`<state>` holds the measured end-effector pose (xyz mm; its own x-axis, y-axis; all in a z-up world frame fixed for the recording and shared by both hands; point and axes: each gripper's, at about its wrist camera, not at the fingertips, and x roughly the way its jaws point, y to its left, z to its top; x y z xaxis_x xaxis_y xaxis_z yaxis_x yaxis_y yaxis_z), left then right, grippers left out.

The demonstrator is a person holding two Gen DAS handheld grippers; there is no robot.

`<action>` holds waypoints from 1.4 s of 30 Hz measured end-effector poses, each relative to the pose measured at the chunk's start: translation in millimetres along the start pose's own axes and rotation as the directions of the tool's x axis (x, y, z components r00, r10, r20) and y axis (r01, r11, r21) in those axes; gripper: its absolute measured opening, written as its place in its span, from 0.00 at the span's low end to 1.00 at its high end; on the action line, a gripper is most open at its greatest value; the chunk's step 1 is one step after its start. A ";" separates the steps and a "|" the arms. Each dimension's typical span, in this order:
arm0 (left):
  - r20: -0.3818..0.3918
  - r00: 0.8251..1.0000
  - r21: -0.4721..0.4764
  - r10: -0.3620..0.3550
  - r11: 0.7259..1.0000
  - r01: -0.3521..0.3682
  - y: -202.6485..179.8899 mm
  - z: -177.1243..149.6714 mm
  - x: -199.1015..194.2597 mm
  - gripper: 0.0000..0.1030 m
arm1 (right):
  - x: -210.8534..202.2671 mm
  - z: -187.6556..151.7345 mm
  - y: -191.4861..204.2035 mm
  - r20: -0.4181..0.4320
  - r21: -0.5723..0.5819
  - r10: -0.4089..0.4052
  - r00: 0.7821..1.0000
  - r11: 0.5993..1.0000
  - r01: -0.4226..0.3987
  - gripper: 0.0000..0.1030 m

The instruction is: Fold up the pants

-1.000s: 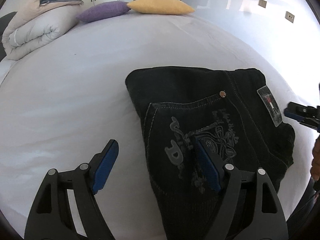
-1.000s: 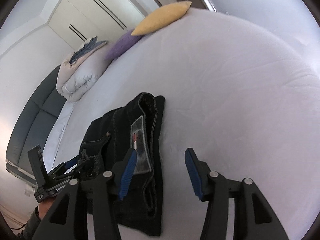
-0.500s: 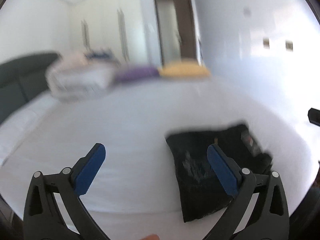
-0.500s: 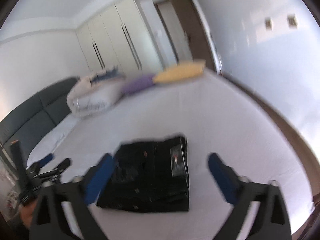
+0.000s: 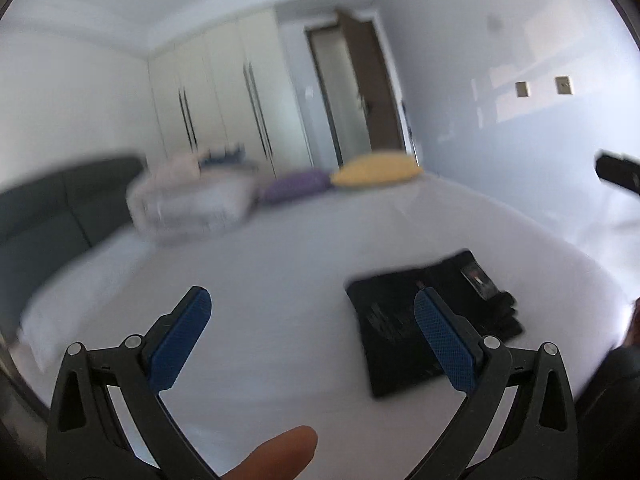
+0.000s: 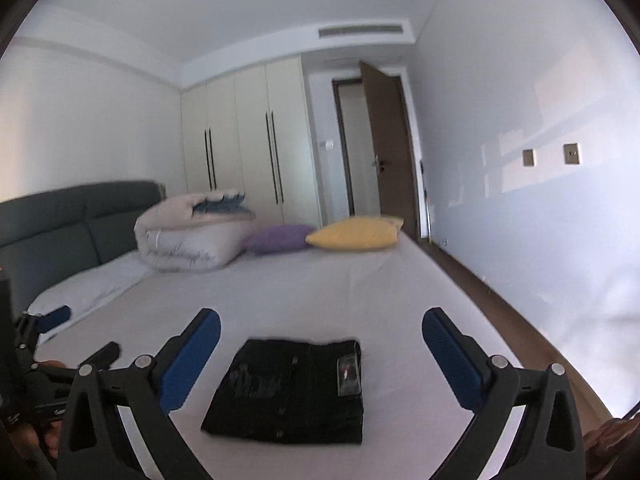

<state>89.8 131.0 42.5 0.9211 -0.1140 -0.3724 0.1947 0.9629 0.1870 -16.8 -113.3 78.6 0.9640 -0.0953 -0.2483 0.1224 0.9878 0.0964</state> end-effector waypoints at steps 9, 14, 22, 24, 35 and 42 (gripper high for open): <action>-0.247 0.967 -0.170 -0.055 0.985 0.013 4.3 -28.9 42.4 1.00 | 17.2 -36.0 7.6 -0.238 0.040 -0.010 0.971 0.999 0.020 1.00; -0.277 0.959 -0.180 -0.067 0.984 0.017 2.3 -38.4 63.2 1.00 | 23.4 -46.0 11.4 -0.271 0.035 -0.023 0.962 0.999 0.034 1.00; -0.296 0.953 -0.177 -0.071 0.984 0.018 -1.3 -50.5 83.1 1.00 | 32.4 -54.1 10.5 -0.326 0.038 -0.027 0.945 0.998 0.041 1.00; -0.300 0.951 -0.176 -0.068 0.984 0.015 -1.7 -53.3 85.5 1.00 | 33.1 -55.3 10.2 -0.333 0.040 -0.027 0.942 0.998 0.043 1.00; -0.304 0.950 -0.176 -0.071 0.984 0.017 0.7 -56.6 86.3 1.00 | 36.4 -58.9 11.2 -0.365 0.038 -0.017 0.931 0.999 0.033 1.00; -0.304 0.950 -0.177 -0.075 0.984 0.021 2.0 -56.7 86.1 1.00 | 38.1 -61.0 13.1 -0.370 0.036 -0.015 0.929 0.999 0.031 1.00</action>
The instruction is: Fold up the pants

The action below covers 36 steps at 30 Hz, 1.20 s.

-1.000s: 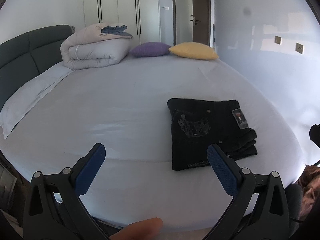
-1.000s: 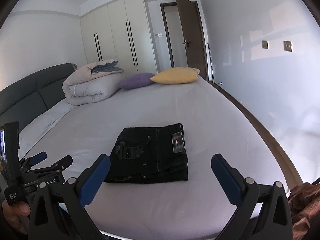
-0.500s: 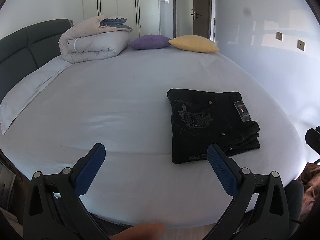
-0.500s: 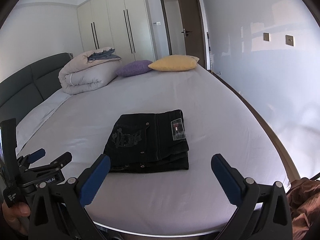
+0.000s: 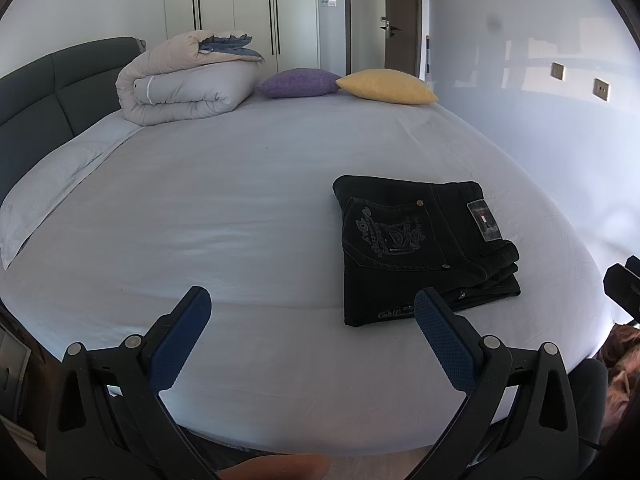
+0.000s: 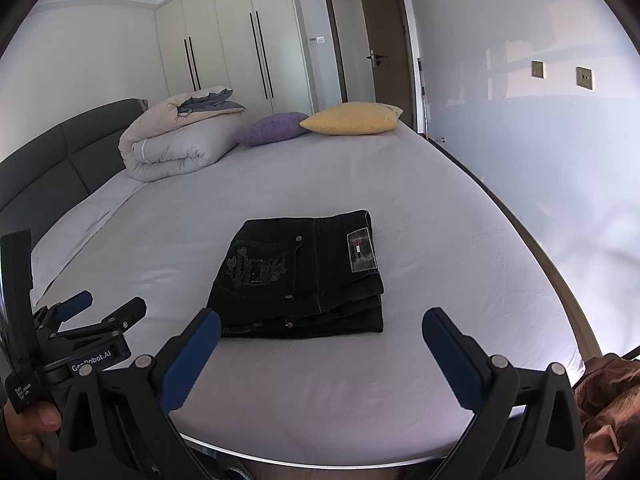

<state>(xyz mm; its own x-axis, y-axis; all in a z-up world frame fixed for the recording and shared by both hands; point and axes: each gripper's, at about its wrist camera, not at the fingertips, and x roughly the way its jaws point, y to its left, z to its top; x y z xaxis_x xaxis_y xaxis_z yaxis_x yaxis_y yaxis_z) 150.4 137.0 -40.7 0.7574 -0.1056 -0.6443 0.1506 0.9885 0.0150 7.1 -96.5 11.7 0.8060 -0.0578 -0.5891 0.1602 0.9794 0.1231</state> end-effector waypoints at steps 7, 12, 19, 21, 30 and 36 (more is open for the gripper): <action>-0.001 1.000 0.000 0.000 1.000 0.000 -0.2 -0.8 0.1 1.00 | 0.0 -1.4 2.4 -0.002 0.001 -0.002 1.000 1.000 0.002 1.00; 0.000 1.000 -0.001 0.001 1.000 -0.001 -0.3 -0.7 0.2 1.00 | -0.1 -1.4 2.7 -0.001 0.001 -0.002 1.000 1.000 0.002 1.00; -0.001 1.000 0.001 0.005 1.000 -0.005 0.0 -0.9 1.7 1.00 | 0.2 -1.5 2.0 -0.002 0.001 0.000 1.000 1.000 0.000 1.00; -0.001 1.000 0.003 0.006 1.000 -0.006 -0.1 -1.2 2.2 1.00 | 0.3 -1.4 1.9 -0.003 0.001 -0.001 1.000 1.000 0.001 1.00; -0.005 1.000 0.002 0.007 1.000 -0.007 -0.9 -2.2 2.5 1.00 | 1.2 -3.6 3.3 -0.005 0.001 0.002 1.000 1.000 -0.002 1.00; -0.008 1.000 0.003 0.006 1.000 -0.006 -1.5 -4.1 4.9 1.00 | 1.0 -4.4 4.1 -0.005 0.001 0.002 1.000 1.000 -0.002 1.00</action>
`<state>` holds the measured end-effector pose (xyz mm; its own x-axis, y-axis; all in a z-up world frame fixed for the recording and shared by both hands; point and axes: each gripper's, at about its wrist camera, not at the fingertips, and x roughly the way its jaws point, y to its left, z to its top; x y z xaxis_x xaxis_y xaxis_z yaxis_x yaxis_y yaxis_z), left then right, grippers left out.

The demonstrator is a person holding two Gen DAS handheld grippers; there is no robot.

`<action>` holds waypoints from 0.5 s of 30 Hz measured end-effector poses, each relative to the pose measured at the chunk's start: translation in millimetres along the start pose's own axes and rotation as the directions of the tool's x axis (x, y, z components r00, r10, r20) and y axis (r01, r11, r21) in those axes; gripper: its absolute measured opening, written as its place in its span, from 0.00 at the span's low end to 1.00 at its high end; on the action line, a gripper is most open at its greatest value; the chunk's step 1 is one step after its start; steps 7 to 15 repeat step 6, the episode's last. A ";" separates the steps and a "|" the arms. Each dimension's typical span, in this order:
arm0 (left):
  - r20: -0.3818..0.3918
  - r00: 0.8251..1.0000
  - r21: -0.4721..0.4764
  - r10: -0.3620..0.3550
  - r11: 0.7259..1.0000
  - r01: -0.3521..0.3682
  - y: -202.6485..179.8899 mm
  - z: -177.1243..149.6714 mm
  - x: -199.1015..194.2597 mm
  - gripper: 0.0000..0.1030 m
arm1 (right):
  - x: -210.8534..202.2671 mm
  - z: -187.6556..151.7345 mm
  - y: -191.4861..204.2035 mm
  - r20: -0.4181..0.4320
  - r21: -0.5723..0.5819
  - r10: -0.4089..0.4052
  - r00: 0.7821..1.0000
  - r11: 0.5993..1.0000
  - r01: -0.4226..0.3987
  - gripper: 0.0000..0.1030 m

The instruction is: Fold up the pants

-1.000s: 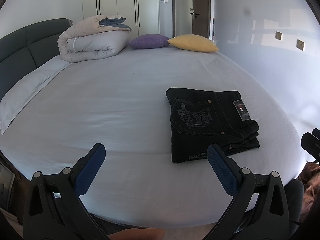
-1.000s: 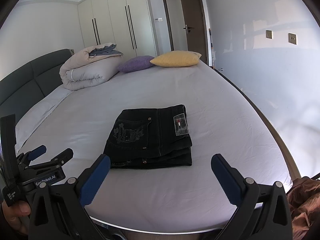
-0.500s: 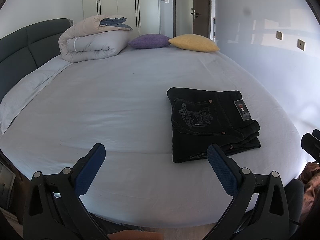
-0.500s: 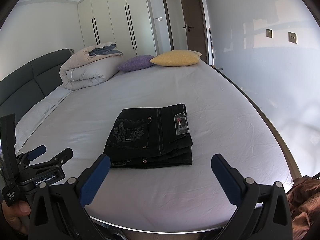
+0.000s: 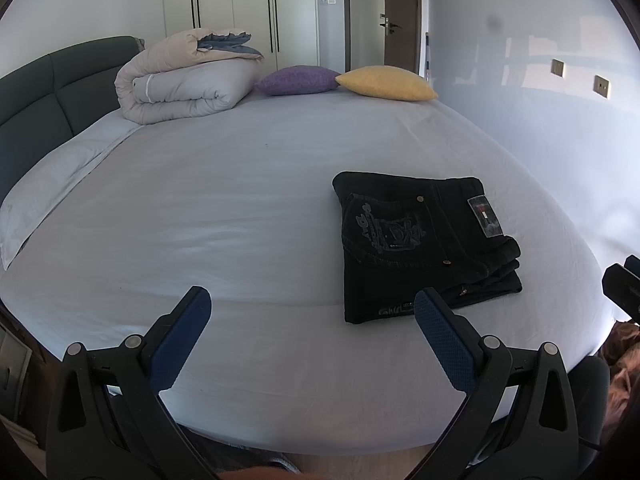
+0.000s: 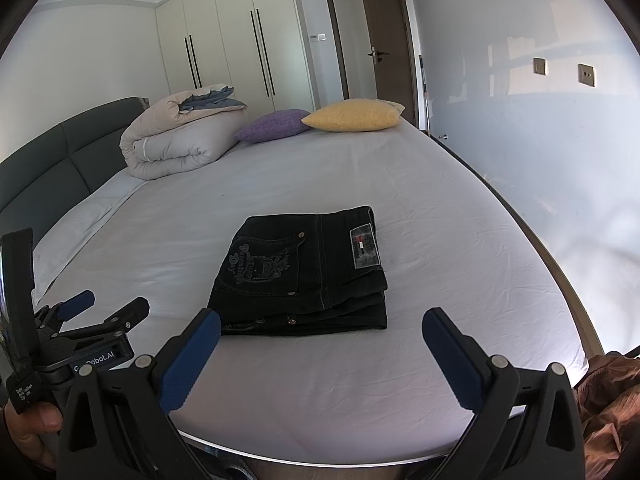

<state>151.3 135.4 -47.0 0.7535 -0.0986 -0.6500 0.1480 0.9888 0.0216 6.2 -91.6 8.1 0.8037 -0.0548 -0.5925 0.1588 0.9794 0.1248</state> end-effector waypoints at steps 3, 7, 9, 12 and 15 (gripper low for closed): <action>0.001 1.000 0.008 0.003 1.000 -0.003 -0.1 -0.7 1.4 1.00 | -0.1 -0.1 -0.4 -0.002 0.007 0.003 1.000 1.000 -0.003 1.00; 0.016 1.000 0.028 0.007 1.000 -0.008 -2.7 -2.7 0.1 1.00 | 1.9 -1.3 -1.4 -0.007 0.015 0.010 1.000 1.000 -0.010 1.00; 0.016 1.000 0.028 0.007 1.000 -0.008 -2.7 -2.7 0.1 1.00 | 1.9 -1.3 -1.4 -0.007 0.015 0.010 1.000 1.000 -0.010 1.00; 0.016 1.000 0.028 0.007 1.000 -0.008 -2.7 -2.7 0.1 1.00 | 1.9 -1.3 -1.4 -0.007 0.015 0.010 1.000 1.000 -0.010 1.00; 0.016 1.000 0.028 0.007 1.000 -0.008 -2.7 -2.7 0.1 1.00 | 1.9 -1.3 -1.4 -0.007 0.015 0.010 1.000 1.000 -0.010 1.00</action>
